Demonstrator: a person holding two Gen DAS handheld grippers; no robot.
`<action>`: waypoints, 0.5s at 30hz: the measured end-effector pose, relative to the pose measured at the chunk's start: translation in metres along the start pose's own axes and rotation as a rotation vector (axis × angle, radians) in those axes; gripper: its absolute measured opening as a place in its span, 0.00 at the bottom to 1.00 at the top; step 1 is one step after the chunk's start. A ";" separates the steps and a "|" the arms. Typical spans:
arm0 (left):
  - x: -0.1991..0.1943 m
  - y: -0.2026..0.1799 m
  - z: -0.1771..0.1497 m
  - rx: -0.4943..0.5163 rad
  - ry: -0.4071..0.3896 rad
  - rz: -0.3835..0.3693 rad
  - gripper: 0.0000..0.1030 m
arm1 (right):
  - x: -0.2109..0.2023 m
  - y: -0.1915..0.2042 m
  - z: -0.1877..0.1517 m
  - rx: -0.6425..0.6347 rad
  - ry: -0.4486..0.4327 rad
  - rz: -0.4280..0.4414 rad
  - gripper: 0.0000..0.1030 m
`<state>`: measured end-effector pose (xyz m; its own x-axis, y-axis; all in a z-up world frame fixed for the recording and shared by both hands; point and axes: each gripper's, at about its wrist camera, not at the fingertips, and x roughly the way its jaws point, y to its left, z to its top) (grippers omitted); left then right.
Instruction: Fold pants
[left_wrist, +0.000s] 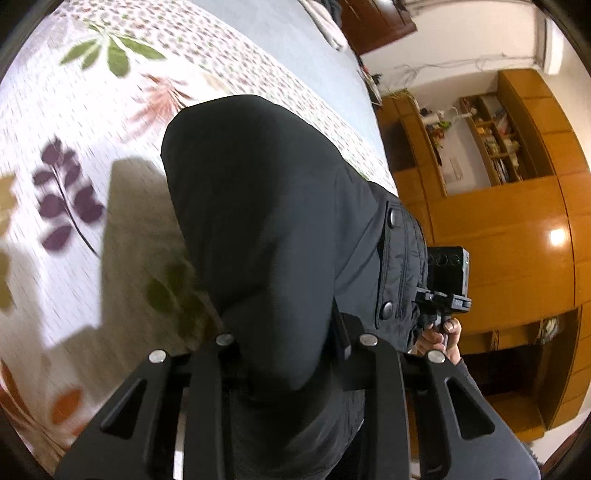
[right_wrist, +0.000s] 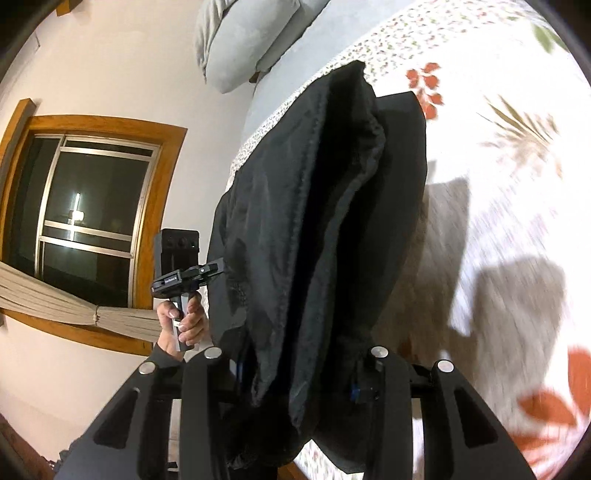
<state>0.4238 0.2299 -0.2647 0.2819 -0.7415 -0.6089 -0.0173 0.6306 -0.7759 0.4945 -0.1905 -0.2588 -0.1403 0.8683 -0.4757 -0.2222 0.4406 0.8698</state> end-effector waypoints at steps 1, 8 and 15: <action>-0.002 0.004 0.006 -0.006 -0.001 0.000 0.27 | 0.007 -0.002 0.012 0.001 0.004 -0.006 0.38; 0.008 0.056 0.030 -0.072 0.015 0.024 0.28 | 0.039 -0.042 0.048 0.045 0.043 -0.046 0.38; 0.010 0.073 0.030 -0.075 0.016 -0.014 0.34 | 0.043 -0.069 0.055 0.074 0.072 -0.072 0.40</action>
<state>0.4535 0.2754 -0.3220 0.2674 -0.7540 -0.6000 -0.0855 0.6017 -0.7942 0.5570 -0.1713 -0.3319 -0.1964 0.8161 -0.5435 -0.1627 0.5195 0.8388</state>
